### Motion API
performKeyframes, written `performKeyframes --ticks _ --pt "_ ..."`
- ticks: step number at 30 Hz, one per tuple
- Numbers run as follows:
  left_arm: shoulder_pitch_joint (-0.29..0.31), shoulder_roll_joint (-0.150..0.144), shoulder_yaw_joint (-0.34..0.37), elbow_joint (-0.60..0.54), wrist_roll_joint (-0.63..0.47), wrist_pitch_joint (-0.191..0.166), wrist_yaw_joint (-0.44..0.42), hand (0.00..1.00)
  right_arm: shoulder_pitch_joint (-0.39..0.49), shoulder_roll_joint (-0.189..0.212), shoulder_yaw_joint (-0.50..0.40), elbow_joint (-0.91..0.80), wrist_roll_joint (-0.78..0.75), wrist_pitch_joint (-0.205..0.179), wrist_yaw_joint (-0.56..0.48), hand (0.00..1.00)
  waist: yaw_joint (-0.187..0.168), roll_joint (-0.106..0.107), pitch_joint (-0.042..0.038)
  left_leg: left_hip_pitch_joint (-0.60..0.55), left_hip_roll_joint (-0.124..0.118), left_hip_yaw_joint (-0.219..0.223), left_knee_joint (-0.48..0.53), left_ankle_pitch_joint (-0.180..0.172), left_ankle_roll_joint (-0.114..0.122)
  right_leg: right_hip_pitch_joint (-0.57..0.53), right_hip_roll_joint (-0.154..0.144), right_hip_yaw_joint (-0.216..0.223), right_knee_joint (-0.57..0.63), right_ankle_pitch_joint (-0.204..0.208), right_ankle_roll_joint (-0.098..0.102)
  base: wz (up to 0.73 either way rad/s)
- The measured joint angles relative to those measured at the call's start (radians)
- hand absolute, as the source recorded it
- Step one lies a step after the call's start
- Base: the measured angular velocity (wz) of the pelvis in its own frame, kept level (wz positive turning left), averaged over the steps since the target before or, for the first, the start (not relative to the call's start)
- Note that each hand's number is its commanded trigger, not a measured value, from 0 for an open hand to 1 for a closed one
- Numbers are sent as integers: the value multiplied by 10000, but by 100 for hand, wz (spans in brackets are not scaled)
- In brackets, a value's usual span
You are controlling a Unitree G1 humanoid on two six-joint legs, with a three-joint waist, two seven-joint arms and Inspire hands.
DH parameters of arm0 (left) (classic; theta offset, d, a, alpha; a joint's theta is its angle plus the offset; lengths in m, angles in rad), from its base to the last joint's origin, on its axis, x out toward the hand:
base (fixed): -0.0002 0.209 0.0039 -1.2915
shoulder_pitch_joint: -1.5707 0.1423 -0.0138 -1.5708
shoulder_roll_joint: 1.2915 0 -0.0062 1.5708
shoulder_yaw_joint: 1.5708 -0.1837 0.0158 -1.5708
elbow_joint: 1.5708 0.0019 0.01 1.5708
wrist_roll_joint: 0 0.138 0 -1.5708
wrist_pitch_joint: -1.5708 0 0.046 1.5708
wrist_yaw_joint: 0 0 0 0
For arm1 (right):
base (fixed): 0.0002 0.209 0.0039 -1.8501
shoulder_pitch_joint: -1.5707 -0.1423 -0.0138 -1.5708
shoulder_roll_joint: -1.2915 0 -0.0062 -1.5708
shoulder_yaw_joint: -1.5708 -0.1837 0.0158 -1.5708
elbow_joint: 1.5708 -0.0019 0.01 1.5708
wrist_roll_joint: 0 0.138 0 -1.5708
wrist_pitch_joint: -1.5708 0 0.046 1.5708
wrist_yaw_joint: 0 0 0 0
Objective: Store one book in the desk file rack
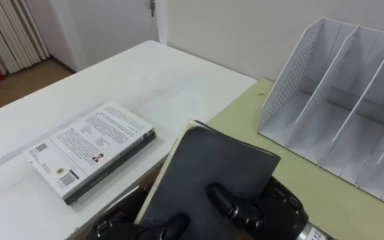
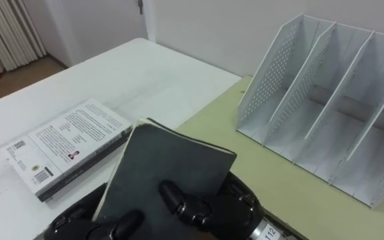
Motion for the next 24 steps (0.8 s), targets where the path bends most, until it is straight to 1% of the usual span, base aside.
performKeyframes --ticks 7,8,9,11,16,18,21,22,24 --pt "1 -24 -44 20 -29 13 -81 100 -40 -19 -2 0 -4 -2 3 100 -1 -18 10 59 -3 12 5 1 0 12 1 20 47 -5 -2 0" --pt "1 -24 -46 22 -30 13 -81 58 -40 -23 -2 0 -4 -2 3 100 -1 -36 22 62 -3 11 6 1 0 12 0 20 55 -8 -4 0" --pt "1 -24 -47 23 -29 13 -81 0 -40 -24 -1 0 -4 -2 3 100 -1 -45 28 62 -3 11 7 1 0 11 0 20 55 -9 -5 0" --pt "-1 -33 -70 98 -48 3 -107 0 -40 -30 11 0 -15 -2 -19 100 8 -71 55 73 0 12 13 0 0 21 1 12 34 -13 -7 0" --pt "-4 -60 -228 461 -84 -41 -16 0 -40 -212 35 -1 -16 -19 -313 100 3 -77 61 86 5 8 31 -3 -5 61 5 -6 11 -11 -8 0" --pt "-3 -68 -221 661 70 -101 108 0 -39 -220 -23 -2 -230 -52 -423 100 -14 -57 65 87 7 7 26 -5 -8 73 7 -15 5 -11 -9 0" --pt "23 -117 -206 1175 992 -168 369 0 -31 -211 -251 -16 -1138 -97 -744 100 -28 -34 77 216 9 7 -13 -4 -9 187 13 -16 -30 -10 -10 0" --pt "80 -161 -211 1203 1503 -168 608 0 -32 -212 -392 -23 -1333 -97 -923 100 -62 -45 77 240 8 -1 -34 -4 -8 224 14 -22 -69 -10 -10 0" --pt "216 -277 -210 1204 1813 -190 811 0 -37 -190 -657 -191 -1607 -174 -1344 100 -49 -54 72 253 0 9 -140 -1 -7 237 15 -13 -95 -8 -6 0"
